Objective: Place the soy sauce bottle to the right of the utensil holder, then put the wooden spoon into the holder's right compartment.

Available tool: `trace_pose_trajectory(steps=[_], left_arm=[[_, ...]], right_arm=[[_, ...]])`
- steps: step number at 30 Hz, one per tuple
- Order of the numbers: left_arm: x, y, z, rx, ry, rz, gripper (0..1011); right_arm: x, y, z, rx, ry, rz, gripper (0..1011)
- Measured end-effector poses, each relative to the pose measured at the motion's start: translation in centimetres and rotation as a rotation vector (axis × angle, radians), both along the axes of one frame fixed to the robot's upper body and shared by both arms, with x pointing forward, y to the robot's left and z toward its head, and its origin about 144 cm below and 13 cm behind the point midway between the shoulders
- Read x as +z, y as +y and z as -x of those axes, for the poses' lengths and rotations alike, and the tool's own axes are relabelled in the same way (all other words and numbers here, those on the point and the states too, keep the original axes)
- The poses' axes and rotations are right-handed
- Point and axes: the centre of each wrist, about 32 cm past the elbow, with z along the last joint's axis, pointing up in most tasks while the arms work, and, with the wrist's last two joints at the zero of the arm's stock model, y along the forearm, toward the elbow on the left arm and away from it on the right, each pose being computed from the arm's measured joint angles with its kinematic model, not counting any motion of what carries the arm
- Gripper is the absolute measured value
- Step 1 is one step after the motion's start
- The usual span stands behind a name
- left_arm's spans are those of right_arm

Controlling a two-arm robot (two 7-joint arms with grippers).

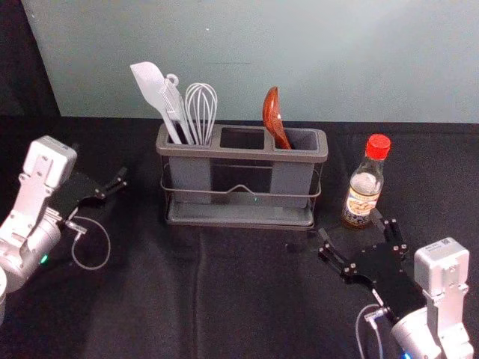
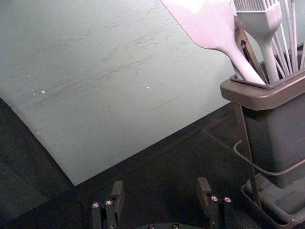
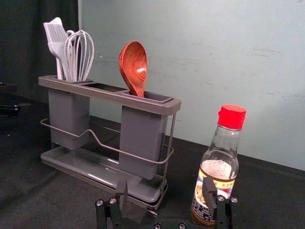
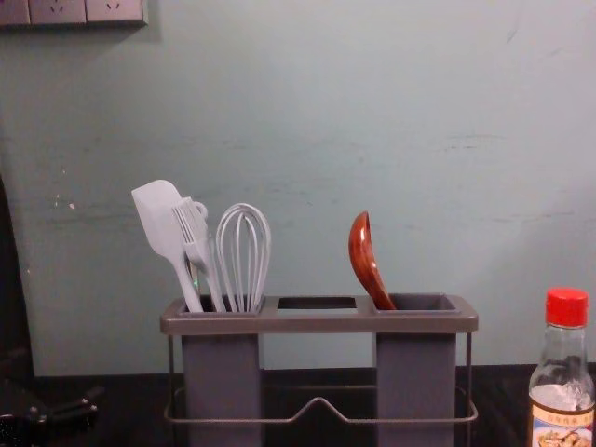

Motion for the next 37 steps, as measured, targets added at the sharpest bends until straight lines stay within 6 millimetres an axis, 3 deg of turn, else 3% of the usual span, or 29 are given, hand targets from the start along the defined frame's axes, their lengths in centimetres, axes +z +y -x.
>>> trace_pose_trajectory(steps=[37], left_arm=[[0.0, 0.0, 0.0, 0.0, 0.0, 0.0, 1005]], right_arm=[[0.04, 0.01, 0.03, -0.003, -0.003, 0.002, 1002]])
